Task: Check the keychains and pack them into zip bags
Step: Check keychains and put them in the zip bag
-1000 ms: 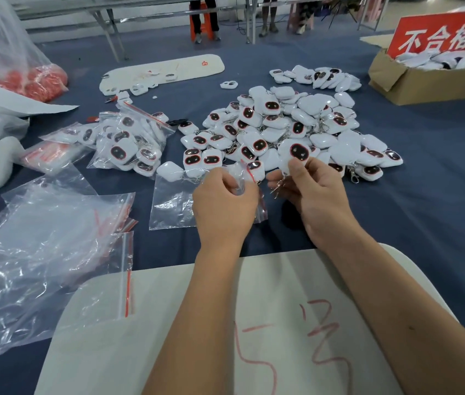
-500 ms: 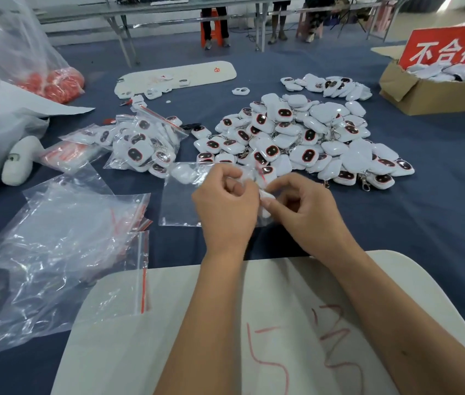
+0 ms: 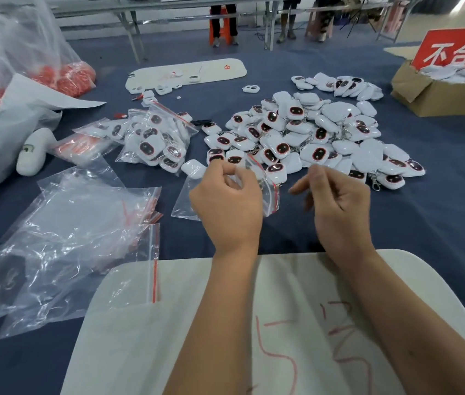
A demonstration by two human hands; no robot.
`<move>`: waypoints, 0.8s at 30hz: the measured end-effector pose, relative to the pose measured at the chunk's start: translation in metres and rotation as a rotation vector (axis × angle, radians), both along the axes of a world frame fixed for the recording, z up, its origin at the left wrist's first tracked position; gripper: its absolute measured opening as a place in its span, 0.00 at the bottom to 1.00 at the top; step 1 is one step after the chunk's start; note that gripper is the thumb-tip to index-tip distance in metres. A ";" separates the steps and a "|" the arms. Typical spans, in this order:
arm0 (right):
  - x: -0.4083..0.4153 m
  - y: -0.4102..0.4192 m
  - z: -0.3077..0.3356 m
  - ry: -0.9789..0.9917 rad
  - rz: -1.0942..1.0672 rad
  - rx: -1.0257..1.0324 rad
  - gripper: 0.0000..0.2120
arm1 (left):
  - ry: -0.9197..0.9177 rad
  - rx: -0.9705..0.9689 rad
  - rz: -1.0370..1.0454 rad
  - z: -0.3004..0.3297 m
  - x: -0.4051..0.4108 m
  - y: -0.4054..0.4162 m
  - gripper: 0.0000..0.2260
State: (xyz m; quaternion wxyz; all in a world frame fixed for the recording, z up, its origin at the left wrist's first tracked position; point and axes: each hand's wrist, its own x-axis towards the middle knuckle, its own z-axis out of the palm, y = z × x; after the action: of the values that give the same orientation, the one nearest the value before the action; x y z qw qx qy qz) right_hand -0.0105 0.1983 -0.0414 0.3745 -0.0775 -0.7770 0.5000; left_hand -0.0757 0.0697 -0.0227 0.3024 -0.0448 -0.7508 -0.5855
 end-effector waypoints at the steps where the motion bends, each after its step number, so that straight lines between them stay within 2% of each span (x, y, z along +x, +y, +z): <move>1: -0.002 0.004 0.000 -0.021 -0.077 0.080 0.16 | -0.005 0.012 -0.006 0.000 0.000 0.000 0.09; 3: -0.008 0.009 -0.002 -0.220 -0.113 0.410 0.10 | -0.010 0.016 -0.051 -0.001 0.001 0.002 0.08; 5: -0.017 0.008 -0.006 -0.525 0.022 0.714 0.26 | -0.023 -0.004 -0.113 -0.003 0.004 0.005 0.08; 6: -0.021 0.006 -0.008 -0.641 0.073 0.792 0.33 | -0.031 -0.011 -0.143 -0.004 0.005 0.006 0.09; 7: -0.023 0.003 -0.009 -0.710 0.104 0.830 0.34 | -0.035 -0.013 -0.173 -0.005 0.006 0.008 0.10; 8: -0.023 0.002 -0.008 -0.686 0.124 0.815 0.30 | -0.038 -0.014 -0.202 -0.006 0.006 0.009 0.12; 10: -0.018 0.001 -0.005 -0.486 0.071 0.655 0.10 | -0.068 -0.027 -0.276 -0.008 0.004 0.009 0.12; 11: -0.014 0.002 -0.004 -0.407 0.004 0.595 0.07 | -0.091 -0.052 -0.321 -0.009 0.003 0.009 0.11; 13: -0.011 0.003 -0.003 -0.409 -0.096 0.579 0.07 | -0.142 -0.180 -0.388 -0.014 -0.001 0.008 0.08; 15: -0.011 0.004 -0.006 -0.545 -0.204 0.619 0.14 | -0.205 -0.348 -0.392 -0.017 -0.003 0.009 0.07; 17: -0.012 0.006 -0.006 -0.672 -0.262 0.572 0.19 | -0.239 -0.414 -0.345 -0.019 -0.004 0.011 0.07; 21: -0.012 0.012 -0.006 -0.546 -0.179 0.392 0.10 | -0.227 -0.319 -0.248 -0.019 -0.006 0.010 0.05; 22: -0.011 0.013 -0.006 -0.505 -0.163 0.346 0.09 | -0.221 -0.284 -0.241 -0.019 -0.006 0.010 0.04; 24: -0.010 0.017 -0.007 -0.405 -0.100 0.183 0.15 | -0.217 -0.203 -0.243 -0.018 -0.006 0.009 0.05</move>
State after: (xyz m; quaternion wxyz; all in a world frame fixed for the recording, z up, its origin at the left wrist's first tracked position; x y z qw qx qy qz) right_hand -0.0202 0.2156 -0.0483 0.2405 -0.1806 -0.8736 0.3825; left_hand -0.0818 0.0784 -0.0402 0.1406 -0.1021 -0.8234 -0.5402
